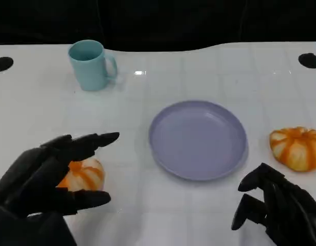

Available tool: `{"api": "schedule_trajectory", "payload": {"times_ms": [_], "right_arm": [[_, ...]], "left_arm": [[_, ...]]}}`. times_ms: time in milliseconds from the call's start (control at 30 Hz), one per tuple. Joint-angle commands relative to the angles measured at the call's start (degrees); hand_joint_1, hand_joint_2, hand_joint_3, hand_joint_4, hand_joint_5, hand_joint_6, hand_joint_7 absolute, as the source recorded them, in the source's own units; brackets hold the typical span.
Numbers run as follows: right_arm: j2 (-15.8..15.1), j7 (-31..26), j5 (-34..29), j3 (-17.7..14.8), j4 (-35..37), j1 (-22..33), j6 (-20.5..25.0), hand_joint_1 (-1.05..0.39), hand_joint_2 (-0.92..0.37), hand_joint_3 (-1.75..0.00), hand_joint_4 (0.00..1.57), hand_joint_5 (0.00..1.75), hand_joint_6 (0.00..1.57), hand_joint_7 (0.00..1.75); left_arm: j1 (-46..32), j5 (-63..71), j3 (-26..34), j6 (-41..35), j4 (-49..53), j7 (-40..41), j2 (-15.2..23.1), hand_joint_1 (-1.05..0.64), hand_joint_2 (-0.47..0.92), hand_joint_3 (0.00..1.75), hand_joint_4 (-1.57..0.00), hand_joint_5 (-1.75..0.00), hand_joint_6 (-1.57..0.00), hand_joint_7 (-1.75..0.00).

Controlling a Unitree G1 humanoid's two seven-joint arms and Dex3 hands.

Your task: Grasp the bread from the table and place it into the plate.

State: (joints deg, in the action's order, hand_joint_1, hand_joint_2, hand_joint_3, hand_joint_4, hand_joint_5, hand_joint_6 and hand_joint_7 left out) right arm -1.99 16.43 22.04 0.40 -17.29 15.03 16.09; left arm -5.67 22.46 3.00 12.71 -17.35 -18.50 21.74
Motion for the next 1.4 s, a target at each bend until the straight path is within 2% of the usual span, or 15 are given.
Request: {"api": "schedule_trajectory", "payload": {"times_ms": [33,167,333,600,700,967,1133,1267,1400], "right_arm": [[-0.47,-0.03,-0.12,-0.15,-0.51,0.23,-0.46,-0.51,-0.92,-0.50,0.63,1.75,0.40,1.71],[-0.30,-0.24,0.28,-0.23,-0.75,0.24,0.05,-0.51,-0.92,-0.51,0.62,1.75,0.40,1.71],[-0.56,-0.14,-0.44,0.06,-0.89,0.51,-0.64,-0.51,-0.92,-0.52,0.62,1.75,0.39,1.71],[-0.43,-0.17,-0.34,0.04,-0.90,0.62,-0.75,-0.51,-0.92,-0.52,0.62,1.75,0.38,1.73],[-0.67,0.08,-0.23,-0.05,-0.95,0.71,-0.67,-0.51,-0.92,-0.53,0.62,1.75,0.39,1.74],[-0.99,0.20,-0.40,-0.09,-1.06,0.79,-0.67,-0.52,-0.92,-0.52,0.62,1.75,0.39,1.73],[-0.79,0.02,0.85,-0.41,-1.84,1.09,0.67,-0.52,-0.92,-0.51,0.62,1.75,0.39,1.72],[-0.48,0.48,0.54,-0.37,-1.40,1.13,-0.73,-0.50,-0.92,-0.51,0.62,1.75,0.38,1.71],[-0.58,-0.02,0.76,-0.43,-2.05,1.31,0.70,-0.52,-0.92,-0.50,0.62,1.75,0.39,1.71]], "left_arm": [[0.86,7.57,-0.23,-4.66,-4.38,-1.22,4.00,-0.71,0.92,0.15,-0.07,-0.37,-0.28,0.00],[2.09,19.15,-2.62,-12.09,-9.38,-5.79,7.04,-0.72,0.92,0.12,-0.01,-0.32,-0.23,0.00],[4.15,28.82,-6.71,-18.54,-11.49,-11.95,8.10,-0.64,0.90,0.04,0.00,-0.23,-0.19,0.00],[6.02,35.98,-10.17,-21.67,-10.97,-16.14,8.06,-0.58,0.87,0.00,-0.02,-0.20,-0.20,0.00],[8.11,36.23,-12.26,-22.43,-6.41,-16.95,7.33,-0.56,0.84,0.00,-0.01,-0.19,-0.19,0.00],[10.80,36.47,-15.84,-21.76,3.04,-10.43,6.52,-0.58,0.85,0.00,-0.04,-0.17,-0.18,0.00],[14.34,36.09,-18.53,-21.32,12.76,-6.19,5.45,-0.57,0.86,0.01,-0.03,-0.14,-0.14,0.00],[16.87,36.37,-20.75,-21.54,17.85,-4.40,5.34,-0.56,0.85,0.00,-0.03,-0.13,-0.12,0.00],[19.59,35.94,-22.63,-21.72,23.67,-2.26,4.50,-0.55,0.84,0.00,-0.01,-0.12,-0.12,0.00]]}}
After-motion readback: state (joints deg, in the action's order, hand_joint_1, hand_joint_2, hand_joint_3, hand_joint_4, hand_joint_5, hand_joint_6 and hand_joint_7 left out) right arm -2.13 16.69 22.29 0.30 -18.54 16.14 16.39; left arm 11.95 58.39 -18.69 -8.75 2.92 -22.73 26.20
